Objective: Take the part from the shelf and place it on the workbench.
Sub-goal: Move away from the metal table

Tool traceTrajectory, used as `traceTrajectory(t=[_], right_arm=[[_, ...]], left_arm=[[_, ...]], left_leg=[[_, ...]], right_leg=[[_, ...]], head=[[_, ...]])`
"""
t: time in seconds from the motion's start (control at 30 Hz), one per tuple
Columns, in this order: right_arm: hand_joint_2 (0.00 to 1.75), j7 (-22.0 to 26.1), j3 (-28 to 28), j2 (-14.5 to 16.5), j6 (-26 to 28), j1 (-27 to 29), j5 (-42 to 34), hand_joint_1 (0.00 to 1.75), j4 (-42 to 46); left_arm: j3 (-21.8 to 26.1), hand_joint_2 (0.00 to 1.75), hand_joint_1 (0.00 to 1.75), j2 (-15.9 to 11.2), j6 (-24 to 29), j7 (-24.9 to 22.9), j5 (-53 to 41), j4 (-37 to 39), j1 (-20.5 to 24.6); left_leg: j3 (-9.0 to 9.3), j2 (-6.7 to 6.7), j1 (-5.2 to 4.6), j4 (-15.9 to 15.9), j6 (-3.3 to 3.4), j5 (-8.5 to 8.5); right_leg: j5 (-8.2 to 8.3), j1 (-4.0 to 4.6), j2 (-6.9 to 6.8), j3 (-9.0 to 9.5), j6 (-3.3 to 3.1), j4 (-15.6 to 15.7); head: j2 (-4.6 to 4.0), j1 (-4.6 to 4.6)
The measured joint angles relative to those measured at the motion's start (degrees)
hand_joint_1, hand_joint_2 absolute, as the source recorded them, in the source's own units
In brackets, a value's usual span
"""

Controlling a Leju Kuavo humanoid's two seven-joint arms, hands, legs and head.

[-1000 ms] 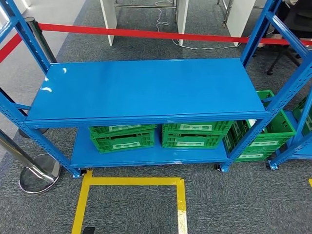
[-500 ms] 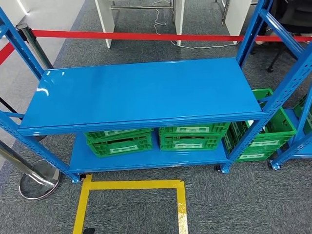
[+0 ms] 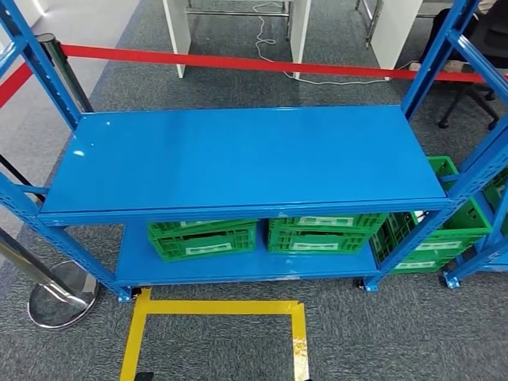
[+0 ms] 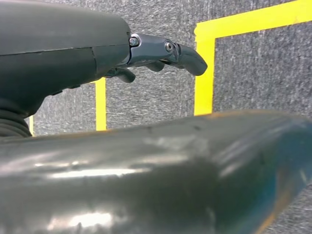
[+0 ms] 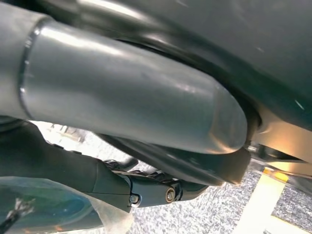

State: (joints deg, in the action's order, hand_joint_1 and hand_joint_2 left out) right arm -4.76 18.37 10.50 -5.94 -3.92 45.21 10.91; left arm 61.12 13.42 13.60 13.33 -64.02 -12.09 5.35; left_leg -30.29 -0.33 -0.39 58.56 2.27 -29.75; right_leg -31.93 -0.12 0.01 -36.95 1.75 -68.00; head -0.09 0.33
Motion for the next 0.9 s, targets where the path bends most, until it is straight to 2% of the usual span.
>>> traceTrajectory(t=[0.03, 0.07, 0.1, 0.17, 0.23, 0.3, 0.37, 0.4, 0.43, 0.47, 0.5, 0.53, 0.57, 0.6, 0.63, 0.73, 0.77, 0.8, 0.87, 0.9], right_arm=[[0.00, 0.01, -0.01, -0.02, -0.14, 0.07, 0.12, 0.00, -0.01], [0.00, 0.04, -0.01, -0.05, -0.36, 0.15, 0.26, 0.00, -0.01], [0.00, 0.10, -0.01, -0.09, -0.59, 0.24, 0.39, 0.00, -0.02], [0.00, 0.27, 0.00, -0.13, -0.88, 0.37, 0.54, 0.00, -0.02], [0.00, 0.36, 0.00, -0.12, -0.93, 0.41, 0.61, 0.00, -0.02], [0.00, 0.33, 0.00, -0.11, -0.93, 0.40, 0.70, 0.00, -0.02], [0.00, 0.22, 0.00, -0.12, -0.93, 0.47, 0.81, 0.00, -0.02], [0.00, 0.16, 0.00, -0.12, -0.92, 0.52, 0.85, 0.00, -0.02], [0.00, 0.11, 0.00, -0.12, -0.92, 0.56, 0.89, 0.00, -0.02], [0.00, 0.07, 0.00, -0.12, -0.92, 0.60, 0.94, 0.00, -0.02], [0.00, 0.01, 0.00, -0.12, -0.91, 0.64, 1.03, 0.00, -0.02], [0.00, -0.08, 0.00, -0.12, -0.89, 0.69, 1.14, 0.00, -0.02], [0.00, -0.18, 0.00, -0.13, -0.87, 0.71, 1.28, 0.00, -0.02], [0.00, -0.27, 0.00, -0.13, -0.85, 0.72, 1.42, 0.00, -0.02], [0.00, -0.32, 0.00, -0.14, -0.83, 0.72, 1.52, 0.00, -0.01], [0.00, -0.43, 0.00, -0.17, -0.80, 0.67, 1.67, 0.00, 0.02], [0.00, -0.46, -0.01, -0.19, -0.79, 0.65, 1.71, 0.00, 0.03], [0.00, -0.45, -0.01, -0.20, -0.78, 0.62, 1.74, 0.00, 0.04], [0.00, -0.27, -0.01, -0.20, -0.80, 0.36, 1.80, 0.00, 0.07], [0.00, -0.17, -0.01, -0.20, -0.83, 0.17, 1.82, 0.00, 0.08]], left_arm=[[0.02, 0.00, 0.00, 0.02, -0.02, 0.00, -0.02, 0.00, 0.00], [0.03, 0.00, 0.00, 0.03, -0.05, 0.00, -0.04, 0.00, 0.01], [0.03, 0.00, 0.00, 0.03, -0.08, 0.00, -0.07, 0.00, 0.02], [0.05, 0.00, 0.00, 0.05, -0.09, 0.00, -0.08, 0.00, 0.08], [0.06, 0.00, 0.00, 0.03, -0.08, 0.00, -0.11, -0.01, 0.16], [0.06, 0.00, 0.00, -0.02, -0.07, 0.00, -0.16, -0.01, 0.23], [0.07, 0.00, 0.00, -0.05, -0.07, 0.00, -0.18, 0.00, 0.14], [0.07, 0.00, 0.00, -0.07, -0.06, 0.00, -0.19, 0.00, 0.05], [0.08, 0.00, 0.00, -0.08, -0.05, -0.01, -0.21, 0.00, -0.02], [0.08, 0.00, 0.00, -0.08, -0.05, -0.06, -0.25, 0.00, -0.06], [0.08, 0.00, 0.00, -0.09, -0.05, -0.15, -0.30, 0.00, -0.07], [0.08, 0.00, 0.00, -0.08, -0.05, -0.28, -0.35, 0.01, -0.07], [0.08, 0.00, 0.00, -0.06, -0.04, -0.44, -0.40, 0.01, -0.05], [0.08, 0.00, 0.00, -0.04, -0.04, -0.58, -0.47, 0.02, -0.03], [0.09, 0.00, 0.00, -0.03, -0.03, -0.70, -0.52, 0.02, -0.03], [0.11, 0.00, 0.00, 0.00, -0.01, -0.86, -0.62, 0.02, -0.11], [0.12, 0.00, 0.00, 0.01, -0.01, -0.87, -0.66, 0.02, -0.07], [0.12, 0.00, 0.00, 0.02, -0.01, -0.87, -0.69, 0.02, -0.01], [0.11, 0.00, 0.00, 0.02, -0.01, -0.87, -0.77, 0.02, 0.06], [0.11, 0.00, 0.00, 0.02, -0.02, -0.86, -0.78, 0.02, 0.03]], left_leg=[[0.40, -0.08, -0.15, 0.04, -0.17, -0.38], [0.64, -0.13, -0.26, 0.13, -0.39, -0.70], [0.70, -0.13, -0.33, 0.16, -0.64, -0.90], [0.78, -0.07, -0.34, 0.06, -1.13, -1.08], [0.75, 0.00, -0.29, 0.66, -1.76, -1.77], [-1.29, 0.04, -0.08, 5.13, -2.52, -3.97], [-5.51, 0.07, 0.30, 12.69, -3.10, -6.51], [-7.26, 0.07, 0.49, 15.29, -3.30, -6.74], [-8.19, 0.07, 0.66, 15.97, -3.46, -5.77], [-8.06, 0.08, 0.82, 14.35, -3.55, -3.67], [-7.04, 0.09, 0.96, 10.95, -3.60, -0.89], [-5.77, 0.11, 1.02, 7.41, -3.59, 1.26], [-4.51, 0.12, 0.98, 4.14, -3.46, 2.46], [-3.71, 0.13, 0.87, 2.18, -3.21, 2.75], [-3.35, 0.13, 0.72, 1.47, -2.89, 2.28], [-2.74, 0.10, 0.73, 0.65, -1.69, 1.90], [-2.46, 0.11, 0.84, 0.40, -1.30, 1.86], [-2.18, 0.14, 0.91, 0.23, -0.95, 1.78], [-1.74, 0.26, 0.78, 0.20, -0.47, 1.29], [-1.43, 0.29, 0.70, 0.21, -0.34, 1.02]], right_leg=[[1.95, 0.11, -0.02, 1.41, -0.28, 3.57], [3.14, 0.19, -0.02, 2.68, -0.60, 6.48], [3.44, 0.30, 0.04, 3.39, -0.85, 8.04], [3.05, 0.40, 0.25, 3.90, -1.29, 8.76], [3.04, 0.15, 0.29, 4.37, -1.75, 9.31], [2.89, -0.13, 0.10, 5.06, -2.25, 9.78], [2.48, -0.14, 0.00, 5.56, -2.54, 9.85], [2.24, -0.15, 0.03, 5.85, -2.57, 9.85], [1.95, -0.17, 0.11, 6.20, -2.53, 9.85], [1.65, -0.21, 0.20, 6.67, -2.44, 9.85], [1.29, -0.26, 0.26, 7.20, -2.29, 9.85], [0.90, -0.26, 0.32, 7.51, -2.05, 9.86], [0.49, -0.21, 0.38, 7.68, -1.71, 9.82], [0.16, -0.16, 0.38, 7.69, -1.34, 9.85], [-0.07, -0.12, 0.39, 7.61, -0.96, 9.95], [-0.65, -0.21, 0.30, 7.95, -0.04, 9.89], [-1.42, -0.18, 0.29, 7.35, 0.17, 8.45], [-2.57, -0.15, 0.30, 6.08, 0.32, 5.91], [-5.43, 0.00, 0.31, 1.57, 0.44, -1.87], [-5.97, 0.05, 0.30, -0.36, 0.45, -4.84]], head=[[0.00, -0.01], [0.00, -0.05], [0.00, -0.14], [0.00, -0.32], [0.00, -0.49], [0.00, -0.68], [0.00, -0.75], [0.00, -0.76], [0.00, -0.75], [0.00, -0.77], [0.00, -0.77], [0.00, -0.75], [0.00, -0.83], [0.00, -0.79], [0.00, -0.76], [0.00, -0.52], [0.00, -0.41], [0.00, -0.31], [0.00, -0.20], [0.00, -0.21]])
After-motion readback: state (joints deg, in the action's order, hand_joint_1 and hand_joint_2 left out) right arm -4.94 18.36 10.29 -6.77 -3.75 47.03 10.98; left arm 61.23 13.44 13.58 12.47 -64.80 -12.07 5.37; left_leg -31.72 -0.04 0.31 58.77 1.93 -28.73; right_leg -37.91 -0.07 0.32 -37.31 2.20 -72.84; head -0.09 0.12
